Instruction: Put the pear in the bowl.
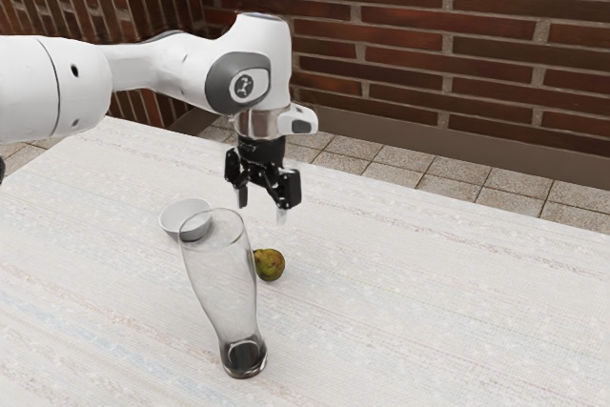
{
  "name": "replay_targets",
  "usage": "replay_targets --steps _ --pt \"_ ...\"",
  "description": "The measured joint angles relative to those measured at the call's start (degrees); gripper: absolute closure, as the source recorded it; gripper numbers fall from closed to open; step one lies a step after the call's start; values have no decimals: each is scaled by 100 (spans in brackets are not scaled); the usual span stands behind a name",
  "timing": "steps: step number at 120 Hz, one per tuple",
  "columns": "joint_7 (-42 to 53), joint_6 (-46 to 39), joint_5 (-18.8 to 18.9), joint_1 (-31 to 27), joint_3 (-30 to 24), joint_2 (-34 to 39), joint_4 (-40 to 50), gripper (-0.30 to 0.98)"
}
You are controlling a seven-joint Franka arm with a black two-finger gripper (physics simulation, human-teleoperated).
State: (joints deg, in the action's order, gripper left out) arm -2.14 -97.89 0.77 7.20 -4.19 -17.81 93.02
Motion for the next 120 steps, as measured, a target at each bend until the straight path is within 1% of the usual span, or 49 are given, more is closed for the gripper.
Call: replay_targets --steps 13,28,36,51,83,104,120 --pt "136 -367 -186 -5 -2 -30 559 0" --pt "267 -692 -332 2 -3 -53 764 0" --pt "343 -875 -368 -31 -3 -225 715 0" --pt "485 -1103 -388 -147 -3 -617 336 0" --pt "930 -1304 -387 -482 -3 -1149 43 0" --pt "1246 -1374 -387 -686 -3 -1335 7 0" --pt "1455 -1451 -388 -688 -13 -1437 14 0"
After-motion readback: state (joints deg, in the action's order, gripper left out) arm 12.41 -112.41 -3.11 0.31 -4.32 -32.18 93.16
